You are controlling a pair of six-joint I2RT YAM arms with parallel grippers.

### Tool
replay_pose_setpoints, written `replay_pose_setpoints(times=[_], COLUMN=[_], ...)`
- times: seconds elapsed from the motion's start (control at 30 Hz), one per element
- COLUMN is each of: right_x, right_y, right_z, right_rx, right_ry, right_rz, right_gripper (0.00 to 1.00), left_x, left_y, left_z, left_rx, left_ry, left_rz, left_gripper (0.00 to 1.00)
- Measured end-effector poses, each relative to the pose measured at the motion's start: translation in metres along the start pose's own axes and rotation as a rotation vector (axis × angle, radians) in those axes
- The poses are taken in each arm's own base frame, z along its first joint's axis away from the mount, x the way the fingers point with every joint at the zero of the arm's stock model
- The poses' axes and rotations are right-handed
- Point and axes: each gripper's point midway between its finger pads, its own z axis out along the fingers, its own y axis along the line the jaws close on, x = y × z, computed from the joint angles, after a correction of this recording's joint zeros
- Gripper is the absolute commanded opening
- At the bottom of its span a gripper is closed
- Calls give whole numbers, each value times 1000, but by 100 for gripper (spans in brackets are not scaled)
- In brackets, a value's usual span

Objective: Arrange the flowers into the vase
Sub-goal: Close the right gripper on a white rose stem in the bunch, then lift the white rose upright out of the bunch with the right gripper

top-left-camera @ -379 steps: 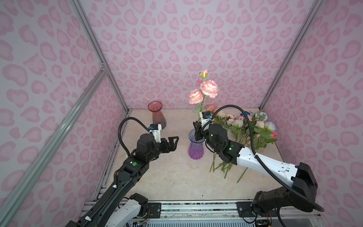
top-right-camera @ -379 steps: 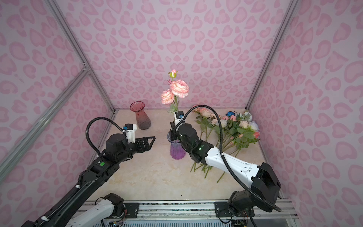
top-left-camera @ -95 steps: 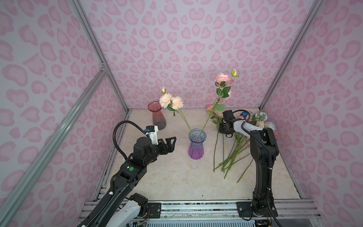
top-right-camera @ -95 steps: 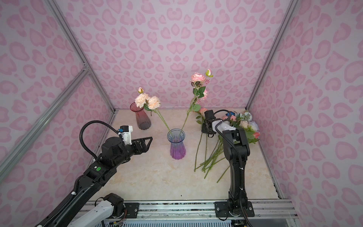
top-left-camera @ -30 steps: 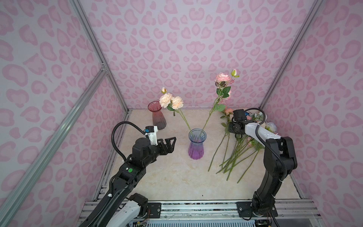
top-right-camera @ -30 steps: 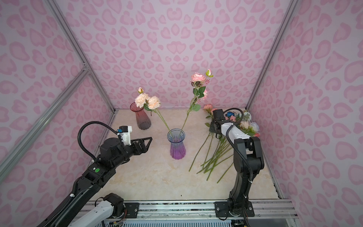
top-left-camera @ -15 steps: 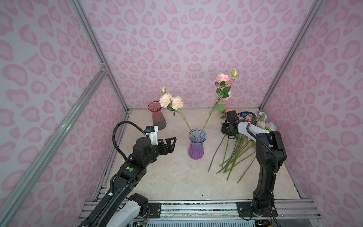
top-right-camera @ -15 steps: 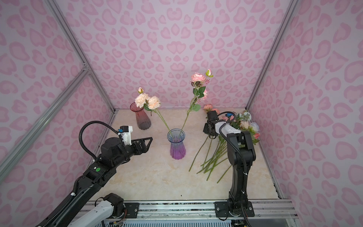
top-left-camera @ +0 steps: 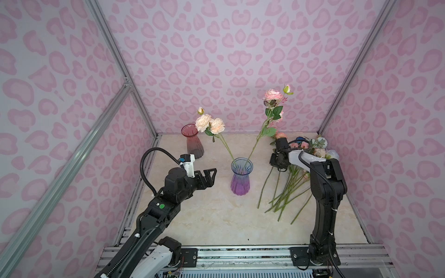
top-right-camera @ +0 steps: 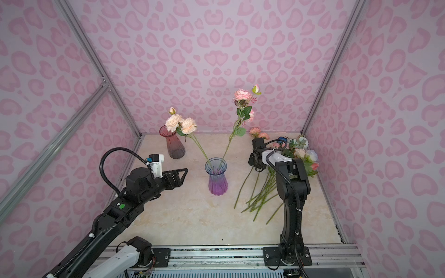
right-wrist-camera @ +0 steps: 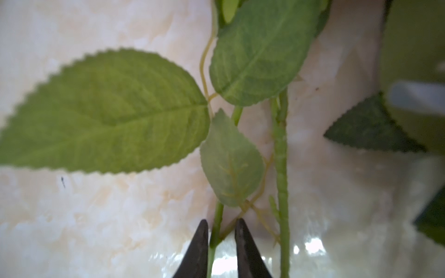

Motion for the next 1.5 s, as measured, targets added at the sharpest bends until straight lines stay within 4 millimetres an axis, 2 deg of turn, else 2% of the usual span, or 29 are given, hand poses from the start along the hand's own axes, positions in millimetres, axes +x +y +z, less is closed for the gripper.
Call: replay_pose_setpoints(times=[0.13, 0.3, 0.43, 0.57, 0.73, 0.9, 1.03, 1.5], right_x=[-1, -6, -5, -9, -15, -12, -7, -26], right_y=[0, 0, -3, 3, 20, 28, 25, 16], right_z=[2, 3, -4, -24, -60, -111, -156, -349], right_rx=[6, 6, 5, -20, -77, -157, -231, -437], right_ry=[-3, -11, -15, -42, -97, -179, -261, -747], right_rz=[0, 2, 4, -2, -23, -32, -13, -39], right_gripper=[14, 1, 0, 0, 0, 0, 0, 0], left_x=[0, 1, 1, -1, -1, -5, -9, -25], left_y=[0, 1, 1, 0, 0, -3, -7, -19], left_z=[0, 1, 1, 0, -1, -6, -13, -15], left_rx=[0, -2, -3, -1, 0, 11, 25, 51], left_ry=[0, 4, 4, -2, -4, -22, -44, -68], left_rz=[0, 0, 0, 0, 0, 2, 2, -5], left_gripper=[96, 96, 96, 96, 96, 96, 96, 96])
